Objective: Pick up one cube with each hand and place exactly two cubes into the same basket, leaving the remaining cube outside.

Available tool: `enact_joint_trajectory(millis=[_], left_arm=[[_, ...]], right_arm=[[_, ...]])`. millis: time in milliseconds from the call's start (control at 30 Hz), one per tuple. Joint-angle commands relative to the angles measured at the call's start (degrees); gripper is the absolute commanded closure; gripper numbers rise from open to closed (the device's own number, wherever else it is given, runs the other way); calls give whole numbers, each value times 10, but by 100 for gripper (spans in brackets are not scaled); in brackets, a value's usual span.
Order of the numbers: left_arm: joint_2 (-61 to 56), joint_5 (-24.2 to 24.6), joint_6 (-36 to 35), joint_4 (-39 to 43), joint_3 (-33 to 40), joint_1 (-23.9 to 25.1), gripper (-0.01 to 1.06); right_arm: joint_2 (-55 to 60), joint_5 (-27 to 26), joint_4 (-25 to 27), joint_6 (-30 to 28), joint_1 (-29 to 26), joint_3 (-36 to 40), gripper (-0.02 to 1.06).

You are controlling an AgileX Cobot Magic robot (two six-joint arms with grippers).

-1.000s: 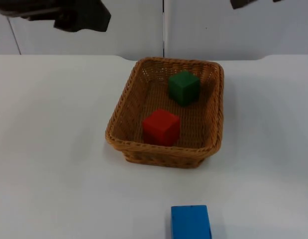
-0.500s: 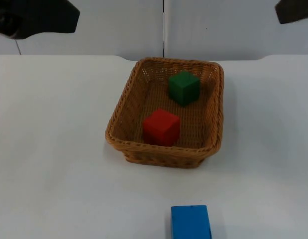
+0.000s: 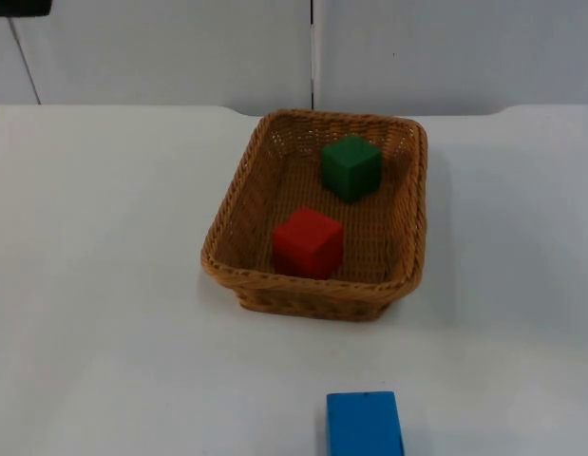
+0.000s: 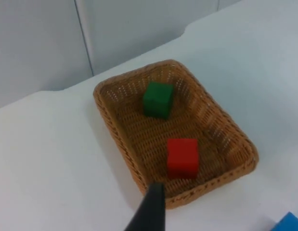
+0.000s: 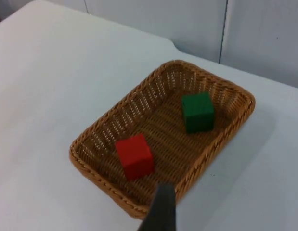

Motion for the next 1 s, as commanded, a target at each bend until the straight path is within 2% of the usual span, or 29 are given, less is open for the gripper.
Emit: enact_joint_trajectory(millis=[0, 133, 267, 633, 967], left_arm=[[-25, 20, -4, -8, 2, 1, 23], [-58, 39, -5, -8, 2, 1, 23], [-98, 72, -5, -8, 2, 1, 23], [-172, 128, -5, -5, 2, 1, 23], [-225, 171, -15, 21, 4, 1, 23]], right_arm=[[-33, 6, 3, 0, 3, 17, 34], [-81, 18, 3, 0, 3, 46, 34], [-151, 54, 7, 0, 3, 70, 34], [-288, 123, 2, 22, 3, 93, 34], [-368, 187, -10, 22, 3, 93, 34]])
